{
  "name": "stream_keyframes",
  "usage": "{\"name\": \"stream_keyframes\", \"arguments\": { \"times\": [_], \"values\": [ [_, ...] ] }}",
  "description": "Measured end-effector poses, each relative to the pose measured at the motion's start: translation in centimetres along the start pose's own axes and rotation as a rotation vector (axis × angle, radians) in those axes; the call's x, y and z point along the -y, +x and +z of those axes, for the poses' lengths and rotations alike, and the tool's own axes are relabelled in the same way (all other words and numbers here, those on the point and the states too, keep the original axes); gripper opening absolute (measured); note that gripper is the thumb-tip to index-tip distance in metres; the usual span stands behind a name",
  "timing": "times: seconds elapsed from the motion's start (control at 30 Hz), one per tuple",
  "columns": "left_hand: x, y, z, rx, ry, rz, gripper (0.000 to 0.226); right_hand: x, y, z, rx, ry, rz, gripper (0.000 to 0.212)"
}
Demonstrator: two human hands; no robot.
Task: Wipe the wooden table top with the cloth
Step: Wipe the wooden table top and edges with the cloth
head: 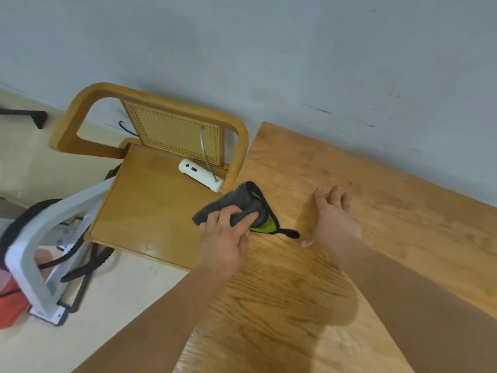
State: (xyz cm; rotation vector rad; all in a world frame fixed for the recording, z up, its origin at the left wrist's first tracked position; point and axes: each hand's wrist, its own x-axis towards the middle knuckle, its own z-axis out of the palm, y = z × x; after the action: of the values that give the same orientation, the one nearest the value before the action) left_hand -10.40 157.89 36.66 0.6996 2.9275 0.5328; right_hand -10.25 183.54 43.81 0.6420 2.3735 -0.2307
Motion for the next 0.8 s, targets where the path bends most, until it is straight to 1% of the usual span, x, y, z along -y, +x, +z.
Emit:
{"name": "stream_keyframes", "arguments": {
  "times": [0.07, 0.1, 0.13, 0.2, 0.23, 0.27, 0.33, 0.4, 0.47, 0.53, 0.57, 0.6, 0.63, 0.7, 0.77, 0.8],
  "values": [
    [-0.1, -4.0, -0.3, 0.018, 0.019, -0.034, 0.045, -0.2, -0.8, 0.8, -0.075, -0.051, -0.034, 0.142],
    [-0.1, -6.0, -0.5, 0.028, 0.024, -0.054, 0.045, -0.2, -1.4, 1.3, -0.129, -0.095, -0.062, 0.135],
    [-0.2, -8.0, -0.7, 0.039, 0.024, -0.078, 0.046, -0.2, -2.1, 1.9, -0.193, -0.143, -0.102, 0.123],
    [-0.6, -11.8, -1.0, 0.068, 0.020, -0.128, 0.047, -0.2, -4.0, 3.3, -0.300, -0.241, -0.181, 0.089],
    [-0.8, -13.6, -1.0, 0.081, 0.026, -0.150, 0.048, -0.2, -5.1, 4.1, -0.319, -0.270, -0.214, 0.075],
    [-1.2, -15.3, -1.0, 0.087, 0.039, -0.174, 0.047, -0.1, -6.4, 5.1, -0.313, -0.270, -0.250, 0.066],
    [-2.0, -18.0, -0.9, 0.065, 0.044, -0.237, 0.046, -0.2, -9.2, 7.1, -0.268, -0.173, -0.335, 0.050],
    [-3.4, -20.2, -0.7, 0.030, 0.009, -0.311, 0.045, -0.9, -12.4, 9.0, -0.256, -0.006, -0.385, 0.031],
    [-5.7, -22.2, 0.0, -0.012, -0.047, -0.417, 0.043, -2.4, -15.6, 10.8, -0.251, 0.139, -0.423, 0.030],
    [-9.0, -24.1, 1.3, -0.045, -0.086, -0.531, 0.042, -4.3, -18.2, 12.0, -0.200, 0.239, -0.438, 0.031],
    [-11.1, -24.9, 2.1, -0.053, -0.099, -0.545, 0.045, -5.5, -19.2, 12.5, -0.166, 0.270, -0.431, 0.032],
    [-13.3, -25.5, 2.9, -0.043, -0.114, -0.519, 0.050, -6.7, -20.1, 12.8, -0.130, 0.285, -0.410, 0.034],
    [-15.5, -26.0, 3.5, -0.011, -0.131, -0.457, 0.055, -7.9, -20.7, 12.9, -0.091, 0.291, -0.385, 0.036],
    [-19.2, -26.1, 4.4, 0.079, -0.132, -0.238, 0.058, -10.0, -21.7, 13.1, -0.019, 0.315, -0.339, 0.039],
    [-20.5, -24.6, 4.7, 0.160, -0.118, 0.035, 0.047, -11.7, -22.4, 13.2, 0.013, 0.338, -0.293, 0.042],
    [-20.3, -23.5, 4.5, 0.208, -0.099, 0.144, 0.040, -12.4, -22.5, 13.2, 0.012, 0.345, -0.277, 0.043]
  ]
}}
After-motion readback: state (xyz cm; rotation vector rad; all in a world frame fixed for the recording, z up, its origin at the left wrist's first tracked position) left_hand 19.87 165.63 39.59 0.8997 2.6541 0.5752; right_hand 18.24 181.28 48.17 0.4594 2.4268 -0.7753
